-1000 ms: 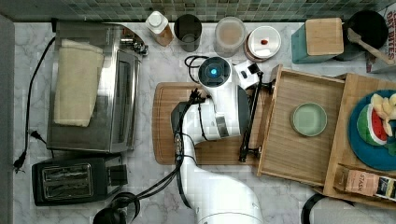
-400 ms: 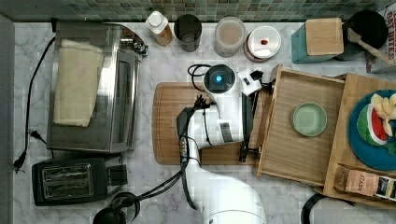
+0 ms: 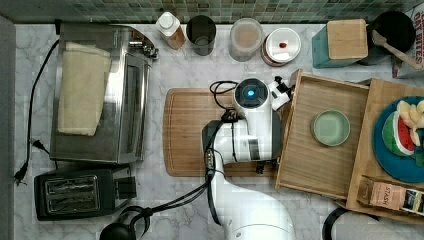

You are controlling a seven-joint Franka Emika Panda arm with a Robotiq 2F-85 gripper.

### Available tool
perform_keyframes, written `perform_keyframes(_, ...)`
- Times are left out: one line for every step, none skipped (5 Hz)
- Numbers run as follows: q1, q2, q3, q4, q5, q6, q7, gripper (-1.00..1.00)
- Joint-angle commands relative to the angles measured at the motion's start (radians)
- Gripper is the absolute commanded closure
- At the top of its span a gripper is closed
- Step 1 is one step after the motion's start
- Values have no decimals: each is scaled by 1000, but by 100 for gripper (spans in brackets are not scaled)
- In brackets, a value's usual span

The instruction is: Close the drawer.

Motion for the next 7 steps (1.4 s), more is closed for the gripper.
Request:
perform_keyframes(-91, -108, -73, -59, -13, 86, -95, 100)
perform_keyframes(-137, -105, -96, -31, 16, 45, -148, 100)
perform_keyframes(-194, -81, -123, -29, 59, 114, -242, 100)
perform_keyframes(-242, -81, -141, 17, 98, 64, -293, 100)
perform_keyframes(-293, -57, -158, 110, 140, -21, -363, 100)
perform_keyframes(-365, -10, -159, 148, 182, 31, -496, 100)
perform_keyframes(-436, 39, -165, 183, 207, 88, -581, 100)
